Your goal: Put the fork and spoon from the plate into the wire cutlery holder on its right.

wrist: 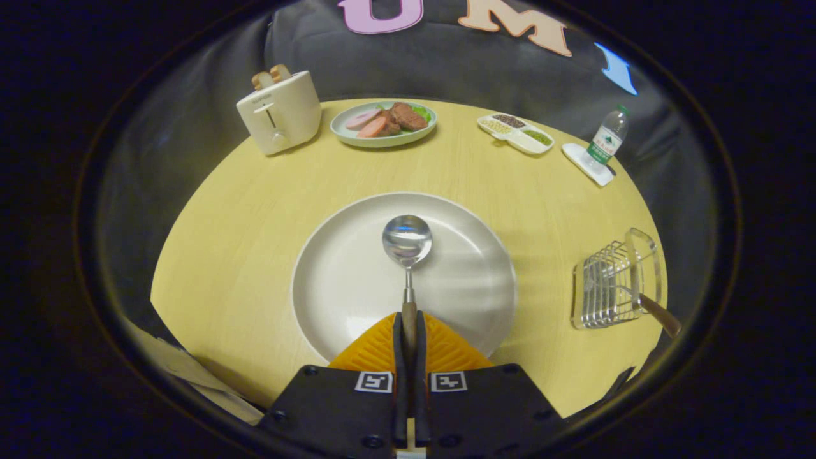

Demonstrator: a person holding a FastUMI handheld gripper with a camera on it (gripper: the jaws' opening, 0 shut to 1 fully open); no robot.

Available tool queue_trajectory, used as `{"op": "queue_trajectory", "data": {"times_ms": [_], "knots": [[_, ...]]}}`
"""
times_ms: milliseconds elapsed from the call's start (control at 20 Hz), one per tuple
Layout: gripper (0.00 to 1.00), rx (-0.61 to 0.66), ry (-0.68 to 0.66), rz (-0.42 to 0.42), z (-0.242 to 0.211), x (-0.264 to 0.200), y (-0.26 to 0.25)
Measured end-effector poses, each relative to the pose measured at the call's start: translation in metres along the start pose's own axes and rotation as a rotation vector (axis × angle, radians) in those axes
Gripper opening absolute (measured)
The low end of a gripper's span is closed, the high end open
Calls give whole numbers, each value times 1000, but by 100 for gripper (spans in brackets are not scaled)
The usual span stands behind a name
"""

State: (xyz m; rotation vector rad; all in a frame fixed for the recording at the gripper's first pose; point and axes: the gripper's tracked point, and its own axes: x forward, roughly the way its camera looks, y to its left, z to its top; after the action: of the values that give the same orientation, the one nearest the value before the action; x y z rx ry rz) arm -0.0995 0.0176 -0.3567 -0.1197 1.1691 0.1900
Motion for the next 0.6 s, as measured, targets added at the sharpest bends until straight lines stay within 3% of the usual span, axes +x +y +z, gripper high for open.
{"op": "queue_trajectory", "data": {"times_ms": [600], "knots": [[8,67,-36,-90,27,-41,-75]]}}
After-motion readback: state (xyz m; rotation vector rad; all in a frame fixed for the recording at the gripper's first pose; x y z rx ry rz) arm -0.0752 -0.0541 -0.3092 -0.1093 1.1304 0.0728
